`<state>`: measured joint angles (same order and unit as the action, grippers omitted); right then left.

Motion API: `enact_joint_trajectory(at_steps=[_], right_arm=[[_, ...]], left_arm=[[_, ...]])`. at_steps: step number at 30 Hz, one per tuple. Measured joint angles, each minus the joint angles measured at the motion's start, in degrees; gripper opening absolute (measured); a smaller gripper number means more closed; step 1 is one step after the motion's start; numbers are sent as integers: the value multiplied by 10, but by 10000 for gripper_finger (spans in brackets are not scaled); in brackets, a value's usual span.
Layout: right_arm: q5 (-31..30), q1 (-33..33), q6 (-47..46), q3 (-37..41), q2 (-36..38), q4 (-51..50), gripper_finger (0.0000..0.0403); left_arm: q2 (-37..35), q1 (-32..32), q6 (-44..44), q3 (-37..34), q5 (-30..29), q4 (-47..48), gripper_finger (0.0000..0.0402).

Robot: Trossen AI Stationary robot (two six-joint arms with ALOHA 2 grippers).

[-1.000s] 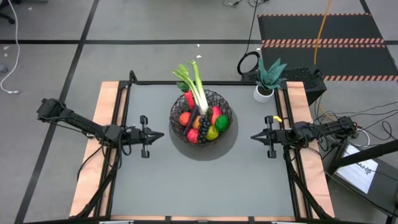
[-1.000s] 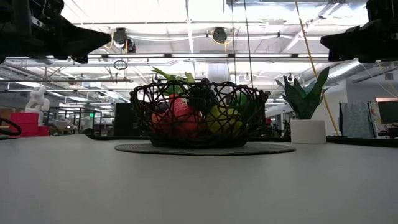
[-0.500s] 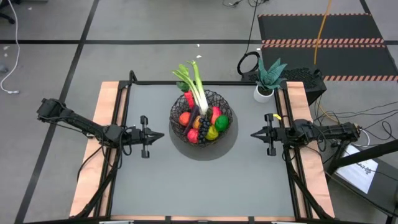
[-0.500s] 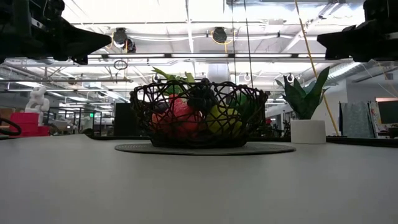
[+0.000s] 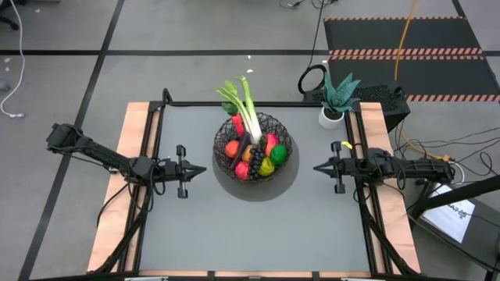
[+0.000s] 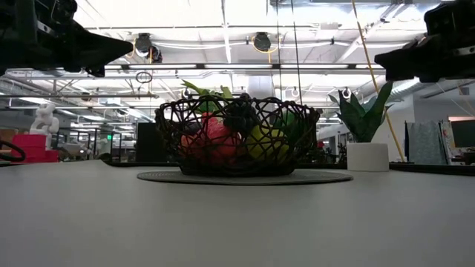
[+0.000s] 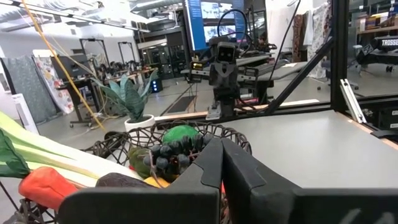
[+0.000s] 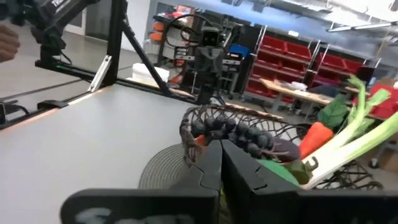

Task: Build produce basket
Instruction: Return to Home Position

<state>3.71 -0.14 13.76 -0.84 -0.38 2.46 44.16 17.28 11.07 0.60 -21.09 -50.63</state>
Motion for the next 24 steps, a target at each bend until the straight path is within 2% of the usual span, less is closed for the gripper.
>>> enact_joint_trajectory(at_steps=[8, 14, 24], right_arm=[[6, 7, -14, 0, -6, -6, 0], [-33, 7, -49, 0, -6, -9, 0], [-35, 7, -52, 0, -6, -7, 0]], left_arm=[[0, 0, -3, 0, 0, 0, 18], [-3, 6, 7, 0, 0, 10, 3], [-79, 11, 36, 0, 0, 76, 4]])
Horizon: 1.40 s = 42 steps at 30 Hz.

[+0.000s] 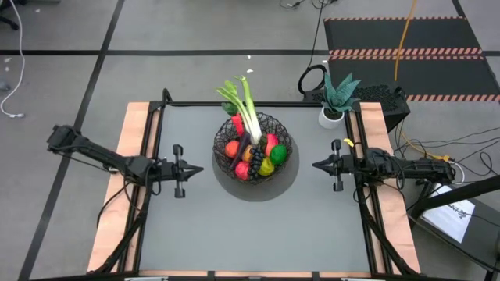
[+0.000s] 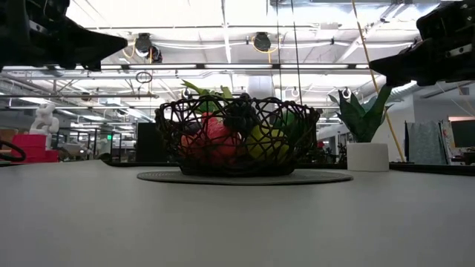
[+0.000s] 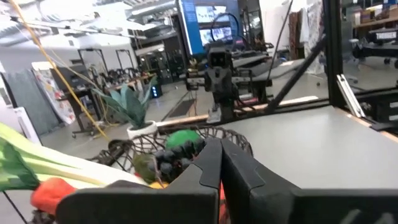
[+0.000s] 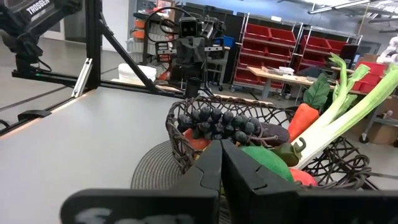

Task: Build produce basket
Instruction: Return to Home Position

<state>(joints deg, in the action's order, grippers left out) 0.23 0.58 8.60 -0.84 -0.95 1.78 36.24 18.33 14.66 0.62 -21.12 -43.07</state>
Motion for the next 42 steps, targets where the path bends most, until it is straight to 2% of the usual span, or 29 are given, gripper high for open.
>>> enact_joint_trajectory(at_steps=[8, 14, 26, 42], right_arm=[[-1, 0, 0, 0, 0, 1, 0], [-1, 0, 0, 0, 0, 1, 0], [-1, 0, 0, 0, 0, 1, 0], [-1, 0, 0, 0, 0, 1, 0]], left_arm=[[-70, -31, 5, 0, 17, 71, 5], [-121, -60, -13, 0, 63, 134, 4], [-196, -75, -31, 0, 74, 250, 3], [-243, -75, -11, 0, 91, 285, 3]])
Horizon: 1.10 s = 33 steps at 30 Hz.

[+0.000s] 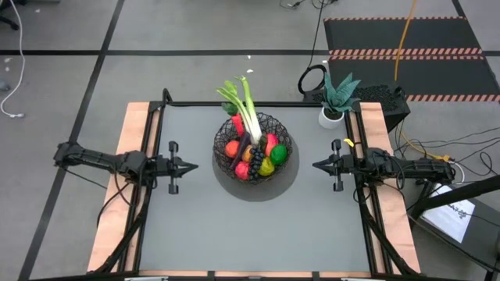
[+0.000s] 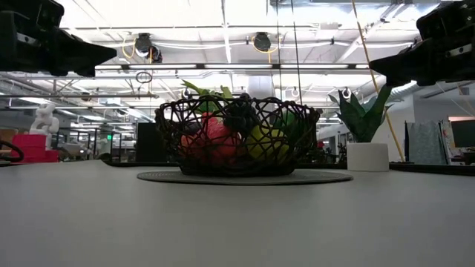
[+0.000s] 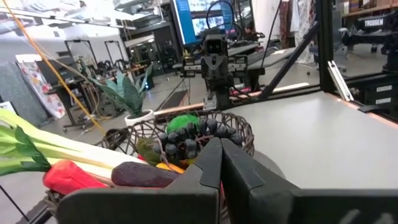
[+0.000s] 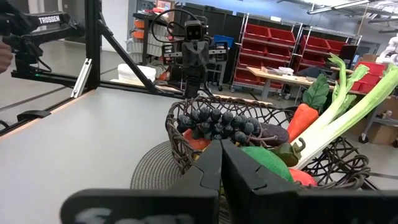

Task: Build produce basket
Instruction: Return to Home Position

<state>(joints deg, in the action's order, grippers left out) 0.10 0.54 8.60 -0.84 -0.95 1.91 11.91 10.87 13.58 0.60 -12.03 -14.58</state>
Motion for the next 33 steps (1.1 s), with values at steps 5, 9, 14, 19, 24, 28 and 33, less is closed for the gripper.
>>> enact_joint_trajectory(at_steps=[5, 9, 14, 19, 24, 28, 33], right_arm=[[0, 0, 0, 0, 0, 0, 0], [0, 0, 0, 0, 0, 0, 0], [0, 0, 0, 0, 0, 0, 0], [0, 0, 0, 0, 0, 0, 0], [0, 0, 0, 0, 0, 0, 0], [0, 0, 0, 0, 0, 0, 0], [0, 0, 0, 0, 0, 0, 0]], left_arm=[[-20, 0, 10, 0, 0, 16, 3], [-42, -9, 11, 0, 4, 35, 5], [-78, -35, 7, 0, 36, 76, 3], [-113, -65, -2, 0, 69, 111, 4], [-118, -91, -9, 0, 103, 128, 6], [-118, -103, -18, 0, 109, 135, 6], [-118, -105, -17, 0, 137, 138, 7]])
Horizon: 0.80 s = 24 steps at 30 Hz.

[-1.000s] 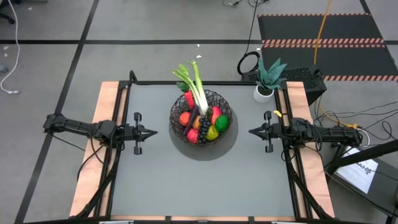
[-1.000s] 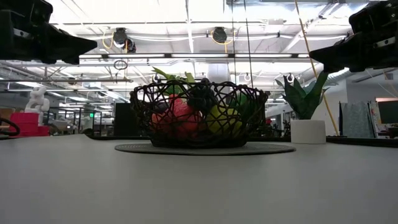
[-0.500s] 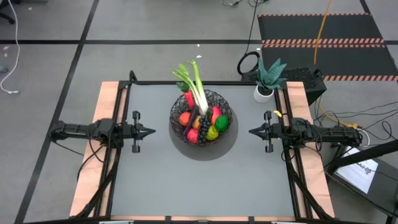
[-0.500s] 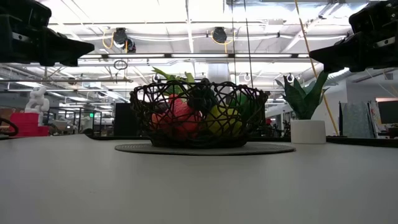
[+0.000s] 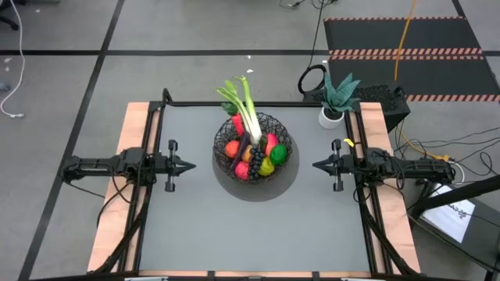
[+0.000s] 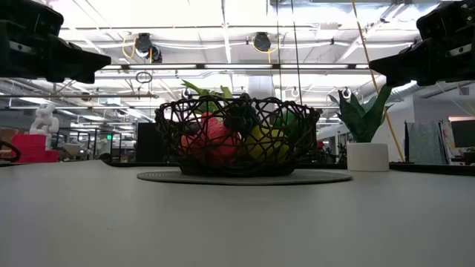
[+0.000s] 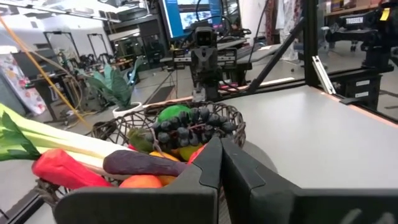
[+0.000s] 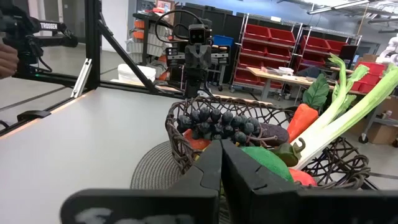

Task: Build produce basket
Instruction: Return to Home Position

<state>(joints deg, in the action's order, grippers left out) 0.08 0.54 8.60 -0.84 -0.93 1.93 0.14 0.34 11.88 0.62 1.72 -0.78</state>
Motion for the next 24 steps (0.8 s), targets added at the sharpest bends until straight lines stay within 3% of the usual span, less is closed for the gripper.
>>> enact_joint_trajectory(at_steps=[6, 16, 24], right_arm=[[0, 0, 0, 0, 0, 0, 0], [0, 0, 0, 0, 0, 0, 0], [0, 0, 0, 0, 0, 0, 0]], left_arm=[[0, 0, -21, 0, -1, 0, 19], [0, 0, -18, 0, -2, 1, 3], [0, 0, -17, 0, -2, 1, 30]])
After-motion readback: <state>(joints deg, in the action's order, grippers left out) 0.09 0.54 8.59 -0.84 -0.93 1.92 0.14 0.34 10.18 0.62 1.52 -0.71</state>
